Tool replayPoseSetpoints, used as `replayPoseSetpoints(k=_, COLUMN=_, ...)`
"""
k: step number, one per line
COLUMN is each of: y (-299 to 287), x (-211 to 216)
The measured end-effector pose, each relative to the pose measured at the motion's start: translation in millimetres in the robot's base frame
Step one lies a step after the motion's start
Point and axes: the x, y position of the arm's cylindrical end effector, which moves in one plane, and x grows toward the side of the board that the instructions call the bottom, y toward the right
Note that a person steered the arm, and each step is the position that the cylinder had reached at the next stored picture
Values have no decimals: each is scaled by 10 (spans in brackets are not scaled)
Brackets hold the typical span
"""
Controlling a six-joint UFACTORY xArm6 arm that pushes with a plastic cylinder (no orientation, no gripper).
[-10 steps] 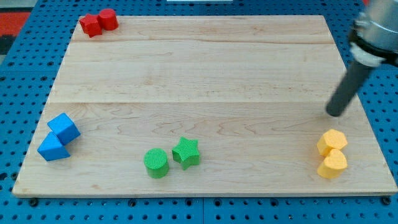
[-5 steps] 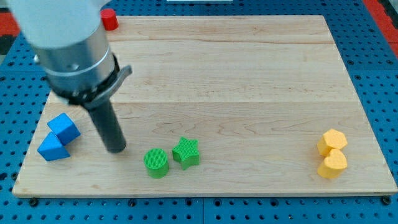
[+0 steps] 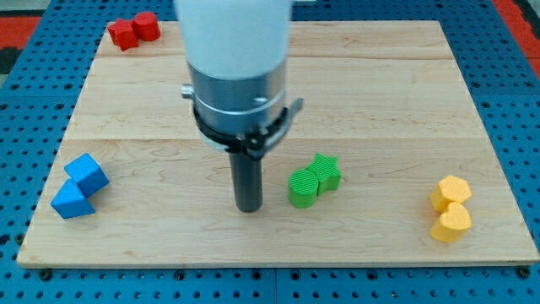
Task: Slide the green blocks to the left of the yellow blocks
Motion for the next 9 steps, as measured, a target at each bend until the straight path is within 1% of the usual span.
replayPoseSetpoints(k=1, y=565, x=-268)
replayPoseSetpoints(k=2, y=1083, x=-276)
replayPoseSetpoints(k=3, y=1091, x=-276)
replayPoseSetpoints(k=4, y=500, x=-385)
replayPoseSetpoints(k=5, y=1065, x=-770)
replayPoseSetpoints(k=6, y=1640, x=-513)
replayPoseSetpoints(k=7, y=1948, x=-324)
replayPoseSetpoints(k=8, y=1000, x=-355)
replayPoseSetpoints(k=9, y=838, x=-166)
